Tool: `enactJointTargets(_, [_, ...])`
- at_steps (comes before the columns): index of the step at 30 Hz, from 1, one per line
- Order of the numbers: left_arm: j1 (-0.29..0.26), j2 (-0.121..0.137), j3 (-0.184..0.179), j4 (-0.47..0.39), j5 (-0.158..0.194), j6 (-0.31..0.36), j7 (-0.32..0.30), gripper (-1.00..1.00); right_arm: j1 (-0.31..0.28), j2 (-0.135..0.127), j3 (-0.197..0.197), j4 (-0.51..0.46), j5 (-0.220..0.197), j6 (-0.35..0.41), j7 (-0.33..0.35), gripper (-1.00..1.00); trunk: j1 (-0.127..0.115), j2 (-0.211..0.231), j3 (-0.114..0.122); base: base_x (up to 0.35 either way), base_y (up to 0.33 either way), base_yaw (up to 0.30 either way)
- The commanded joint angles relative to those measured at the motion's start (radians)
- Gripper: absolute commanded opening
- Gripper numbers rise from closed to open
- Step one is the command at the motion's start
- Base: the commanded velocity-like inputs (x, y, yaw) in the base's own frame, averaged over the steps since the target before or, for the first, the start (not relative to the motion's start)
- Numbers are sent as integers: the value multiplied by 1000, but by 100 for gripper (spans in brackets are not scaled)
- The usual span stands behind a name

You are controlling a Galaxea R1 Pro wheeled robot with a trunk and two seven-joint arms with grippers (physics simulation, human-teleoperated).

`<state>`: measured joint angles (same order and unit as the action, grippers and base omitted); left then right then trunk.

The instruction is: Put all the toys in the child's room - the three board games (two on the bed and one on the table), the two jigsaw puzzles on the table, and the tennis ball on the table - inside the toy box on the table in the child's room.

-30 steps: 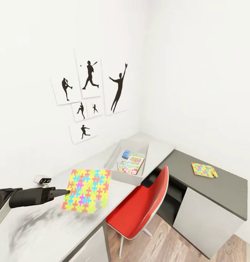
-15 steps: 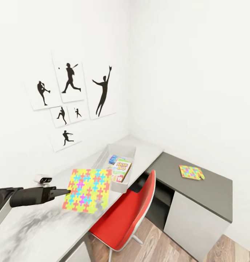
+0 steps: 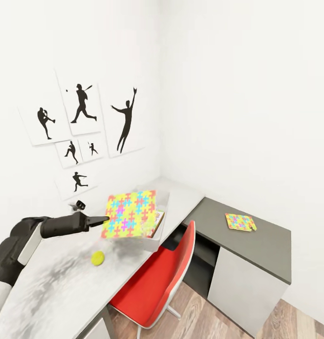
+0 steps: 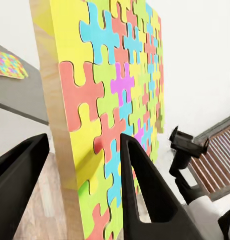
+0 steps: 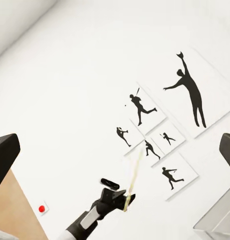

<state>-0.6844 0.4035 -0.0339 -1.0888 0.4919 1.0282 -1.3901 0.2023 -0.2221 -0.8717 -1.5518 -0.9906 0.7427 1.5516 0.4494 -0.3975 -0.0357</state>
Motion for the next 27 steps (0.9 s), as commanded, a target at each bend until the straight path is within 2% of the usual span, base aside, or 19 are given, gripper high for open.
enactJointTargets(1, [-15,-12,-2,10,5,11,24,-100,0,0,0,-1,-4,11,1,100,1,-2,-2,0,0,-5])
enactJointTargets(3, [-66,-53,-3,44,5,13,121,-100,0,0,-1,-1,-4,10,1,100,1,-2,-2,0,0,-3])
enactJointTargets(6, [-112,-79,-2,82,9,14,201,-100,0,0,-1,-1,-3,9,1,100,1,-2,-2,0,0,-1])
enactJointTargets(12, [-133,-92,-5,103,5,7,244,-100,0,0,-1,-1,-3,9,1,100,1,-2,-2,13,-15,0])
enactJointTargets(19, [-136,-98,-5,111,1,4,278,-100,0,0,-1,-1,-3,9,1,100,1,-2,-2,193,-162,0])
enactJointTargets(22, [-136,-109,-5,113,1,4,305,-100,0,0,-1,-1,-3,9,0,100,1,-2,-2,223,-251,0])
enactJointTargets(24, [-136,-114,-5,113,0,4,329,-100,0,0,-1,-1,-3,9,1,100,1,-2,-2,231,-255,0])
enactJointTargets(27, [-136,-121,-4,113,-1,4,398,-100,0,-1,-1,-1,-3,9,1,100,1,-2,-2,267,-170,0])
